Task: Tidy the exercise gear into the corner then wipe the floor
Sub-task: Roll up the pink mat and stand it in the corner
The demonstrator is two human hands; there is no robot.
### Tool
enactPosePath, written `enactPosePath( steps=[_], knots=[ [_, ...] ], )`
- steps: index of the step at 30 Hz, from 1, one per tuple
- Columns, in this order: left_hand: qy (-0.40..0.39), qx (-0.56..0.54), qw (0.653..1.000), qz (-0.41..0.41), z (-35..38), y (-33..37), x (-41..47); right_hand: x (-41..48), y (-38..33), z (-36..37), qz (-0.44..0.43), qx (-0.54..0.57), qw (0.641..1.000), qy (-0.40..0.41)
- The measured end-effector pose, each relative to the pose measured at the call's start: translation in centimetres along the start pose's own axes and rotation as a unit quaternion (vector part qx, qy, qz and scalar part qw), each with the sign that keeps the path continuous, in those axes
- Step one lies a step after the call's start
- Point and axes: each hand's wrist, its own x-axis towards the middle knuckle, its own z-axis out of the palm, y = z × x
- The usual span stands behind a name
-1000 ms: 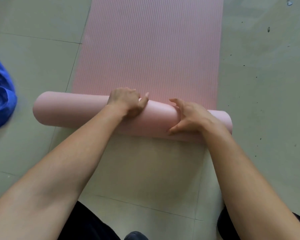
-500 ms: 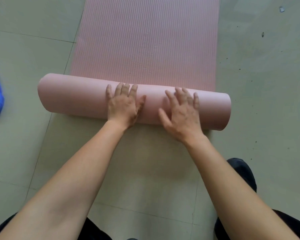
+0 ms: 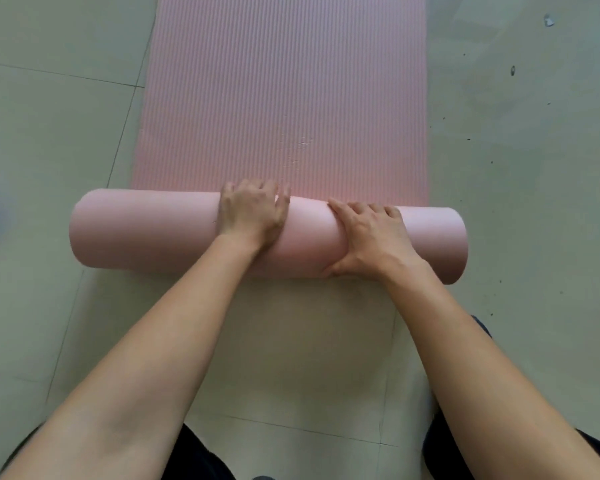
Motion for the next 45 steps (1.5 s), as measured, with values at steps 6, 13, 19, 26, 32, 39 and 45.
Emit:
enactPosePath(
  steps=[6,13,19,26,32,39,45],
  knots=[
    [0.159,-0.052,0.982,-0.086,-0.3,0.5,0.0,0.2,0.8,1.1,0.062,0.035,0.991,0.117],
    [0.141,-0.065,0.987,-0.047,1.8,-0.7,-1.6,0.7,-1.1,2.3,0.034,0.097,0.956,0.274],
    [0.077,-0.011,0.996,-0.039,2.1,-0.8,0.6,2.2,0.0,2.6,0.017,-0.043,0.996,0.079],
    [0.085,0.032,0.996,0.009,-2.6,-0.9,2.8,2.6,0.6,-0.1,0.019,0.011,0.991,0.129],
    [-0.113,0.048,0.992,-0.025,-2.6,0.5,2.5,-0.1,0.7,-1.5,0.01,0.003,1.0,-0.014],
    [-0.071,-0.05,0.992,-0.093,-1.1,-0.5,1.5,-2.6,-1.8,4.1,0.026,0.02,0.971,0.236],
    [0.064,-0.045,0.996,-0.041,-1.5,-1.3,-0.7,0.3,-1.1,5.6,0.02,0.043,0.961,0.272]
  ],
)
